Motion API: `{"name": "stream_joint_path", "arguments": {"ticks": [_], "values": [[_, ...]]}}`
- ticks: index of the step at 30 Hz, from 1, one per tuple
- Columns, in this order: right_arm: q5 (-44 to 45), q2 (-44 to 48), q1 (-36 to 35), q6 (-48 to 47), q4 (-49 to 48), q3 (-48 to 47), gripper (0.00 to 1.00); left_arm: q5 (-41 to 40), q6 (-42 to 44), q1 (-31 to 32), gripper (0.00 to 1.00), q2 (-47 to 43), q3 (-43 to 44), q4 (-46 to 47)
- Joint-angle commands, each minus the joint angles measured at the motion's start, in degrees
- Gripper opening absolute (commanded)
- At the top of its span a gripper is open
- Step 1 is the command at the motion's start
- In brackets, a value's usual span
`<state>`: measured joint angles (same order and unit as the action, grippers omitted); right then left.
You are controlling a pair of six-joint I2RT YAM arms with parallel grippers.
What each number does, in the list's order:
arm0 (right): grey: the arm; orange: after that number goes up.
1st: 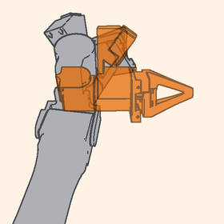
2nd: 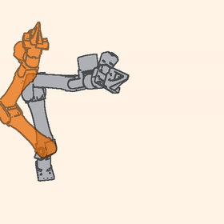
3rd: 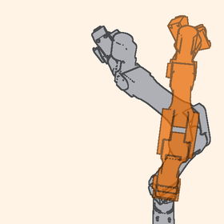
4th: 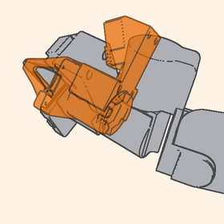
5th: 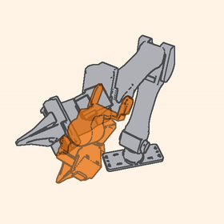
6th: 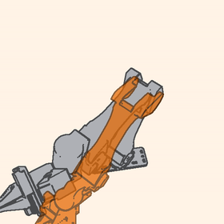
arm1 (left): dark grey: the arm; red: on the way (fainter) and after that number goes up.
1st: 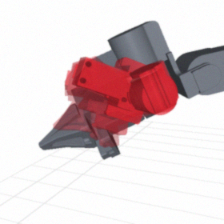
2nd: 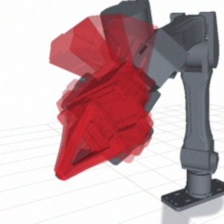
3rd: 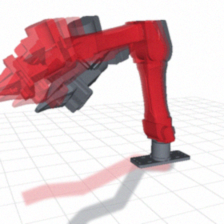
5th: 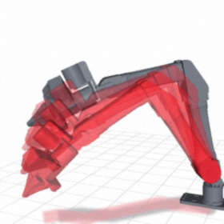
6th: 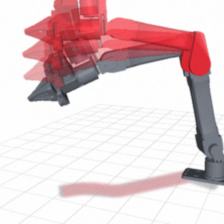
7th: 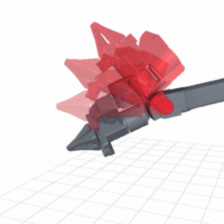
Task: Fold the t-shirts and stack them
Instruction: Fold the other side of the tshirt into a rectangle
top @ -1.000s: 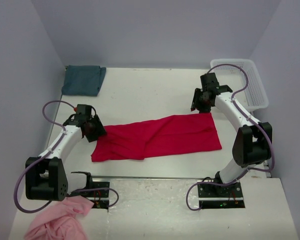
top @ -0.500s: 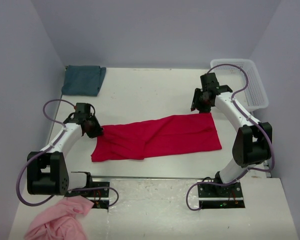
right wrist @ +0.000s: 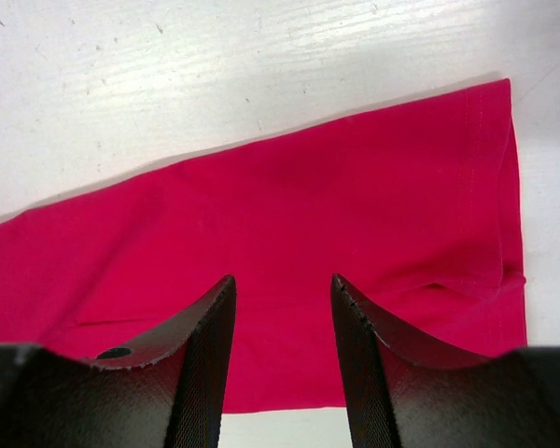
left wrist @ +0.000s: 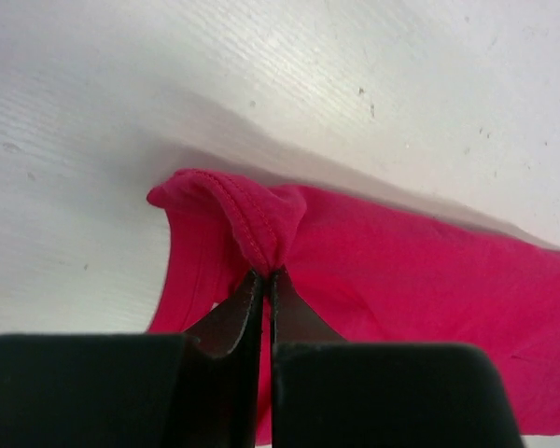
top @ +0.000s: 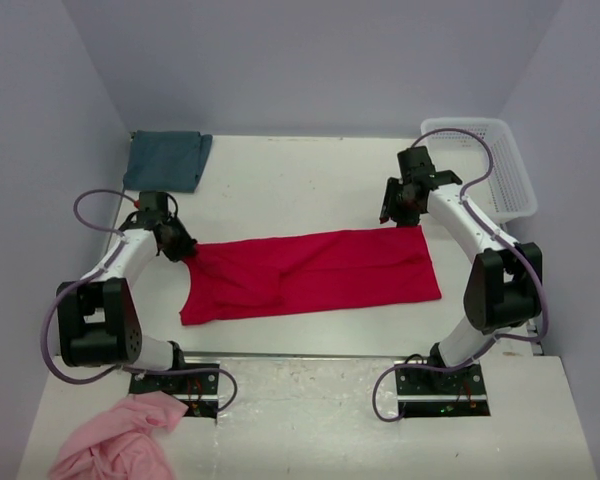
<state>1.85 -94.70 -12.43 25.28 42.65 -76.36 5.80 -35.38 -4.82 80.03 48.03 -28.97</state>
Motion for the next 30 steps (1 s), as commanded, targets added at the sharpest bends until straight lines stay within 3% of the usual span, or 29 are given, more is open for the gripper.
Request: {"name": "stream_joint_path", "arguments": {"ticks": [1,30], "values": [[0.53,-1.10,-0.41,-0.93,-0.03,-1.25,0.47,0.87,-0.48,-1.07,0.00,3.37,3.55,3.92],[1.23,-3.74,-0.93,-1.11,0.41,-1.95,0.47,-0.27,-1.27,-2.65,0.06,16.12,12.87,6.56]]}}
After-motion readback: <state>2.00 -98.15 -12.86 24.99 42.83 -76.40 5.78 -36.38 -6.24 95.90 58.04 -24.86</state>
